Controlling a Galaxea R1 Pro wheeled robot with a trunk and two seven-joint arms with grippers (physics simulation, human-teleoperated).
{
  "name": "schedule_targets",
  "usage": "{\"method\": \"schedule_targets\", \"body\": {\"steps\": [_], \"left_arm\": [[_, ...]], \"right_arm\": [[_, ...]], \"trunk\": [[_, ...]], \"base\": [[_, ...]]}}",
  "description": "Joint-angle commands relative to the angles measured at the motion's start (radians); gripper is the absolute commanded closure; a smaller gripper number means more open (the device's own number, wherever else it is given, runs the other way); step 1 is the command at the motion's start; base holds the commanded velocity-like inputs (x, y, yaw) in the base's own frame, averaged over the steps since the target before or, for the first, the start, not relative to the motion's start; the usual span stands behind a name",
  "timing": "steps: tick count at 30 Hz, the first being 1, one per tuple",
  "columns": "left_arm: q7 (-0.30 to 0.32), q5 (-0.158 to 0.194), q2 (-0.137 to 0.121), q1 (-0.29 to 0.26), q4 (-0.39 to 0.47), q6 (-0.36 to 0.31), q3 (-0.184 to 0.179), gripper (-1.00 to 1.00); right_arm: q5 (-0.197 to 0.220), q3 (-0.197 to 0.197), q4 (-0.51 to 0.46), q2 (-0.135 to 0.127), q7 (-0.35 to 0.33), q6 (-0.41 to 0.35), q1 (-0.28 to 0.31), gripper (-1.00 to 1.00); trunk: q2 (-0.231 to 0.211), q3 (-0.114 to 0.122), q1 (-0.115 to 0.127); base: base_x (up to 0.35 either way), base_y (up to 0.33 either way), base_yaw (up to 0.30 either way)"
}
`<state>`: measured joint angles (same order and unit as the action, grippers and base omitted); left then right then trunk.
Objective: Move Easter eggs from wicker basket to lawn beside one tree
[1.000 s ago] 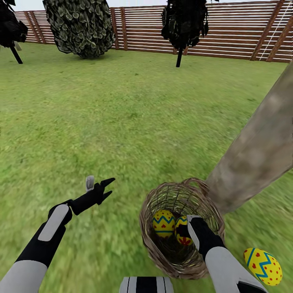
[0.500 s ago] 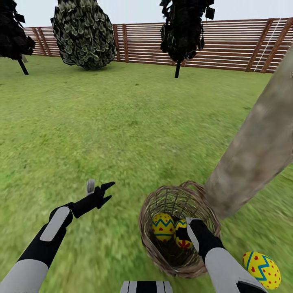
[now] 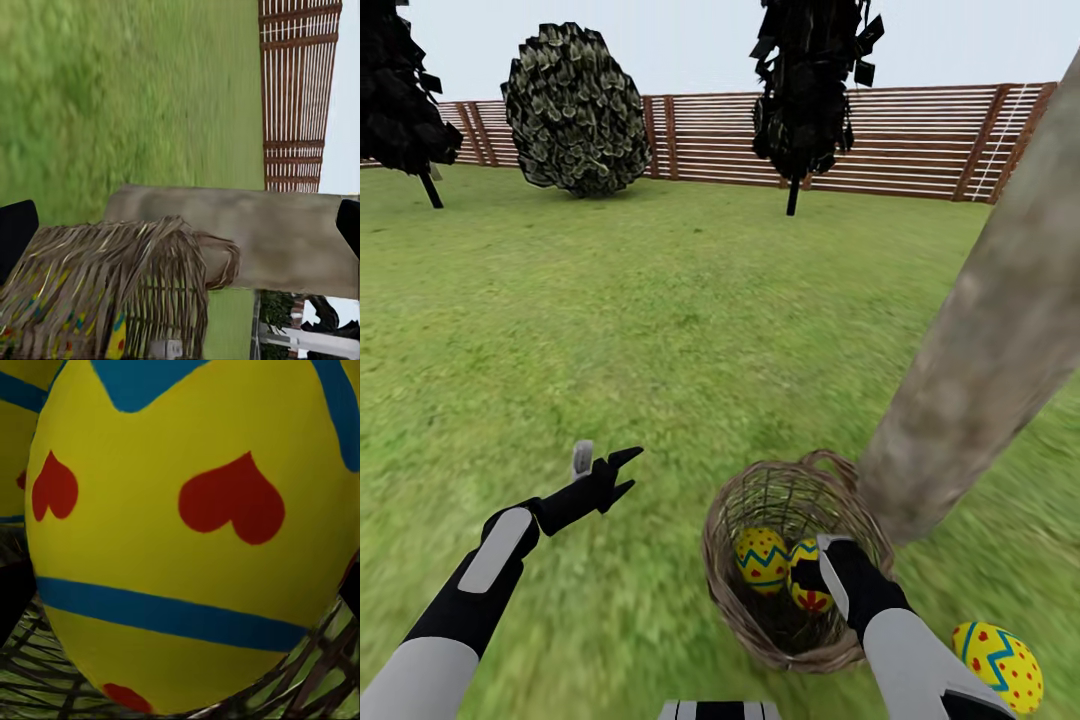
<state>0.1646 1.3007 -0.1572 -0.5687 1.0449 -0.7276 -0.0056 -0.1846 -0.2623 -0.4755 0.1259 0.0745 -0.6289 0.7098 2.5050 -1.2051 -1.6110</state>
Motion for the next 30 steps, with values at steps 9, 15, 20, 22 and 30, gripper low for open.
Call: {"method": "schedule_targets", "body": {"steps": [9, 15, 20, 22, 30], "left_arm": [[0.003, 0.0, 0.0, 0.0, 0.0, -0.003, 0.0, -1.0], [0.001, -0.001, 0.001, 0.0, -0.021, 0.016, -0.001, -1.0], [0.001, -0.001, 0.001, 0.0, -0.022, 0.017, -0.001, -1.0], [0.001, -0.001, 0.001, 0.0, -0.022, 0.017, -0.001, -1.0], [0.001, -0.003, 0.001, 0.0, -0.023, 0.019, -0.001, -1.0]], "right_arm": [[-0.013, -0.008, 0.001, 0.001, -0.003, -0.005, 0.0, 1.0], [-0.016, -0.006, 0.003, -0.011, -0.157, -0.006, 0.0, 1.0], [-0.023, -0.003, 0.003, -0.012, -0.361, -0.006, 0.001, 1.0], [-0.024, -0.002, 0.003, -0.015, -0.388, -0.006, 0.002, 1.0], [-0.03, -0.002, -0.009, -0.054, -0.547, -0.008, 0.002, 1.0]], "trunk": [[-0.002, 0.034, 0.005], [-0.003, 0.057, 0.007], [-0.004, 0.077, 0.01], [-0.005, 0.084, 0.011], [-0.056, 0.11, 0.039]], "base": [[-0.06, 0.0, 0.0], [0.0, 0.0, 0.0], [0.0, 0.0, 0.0], [0.0, 0.0, 0.0], [-0.144, 0.0, 0.0]]}}
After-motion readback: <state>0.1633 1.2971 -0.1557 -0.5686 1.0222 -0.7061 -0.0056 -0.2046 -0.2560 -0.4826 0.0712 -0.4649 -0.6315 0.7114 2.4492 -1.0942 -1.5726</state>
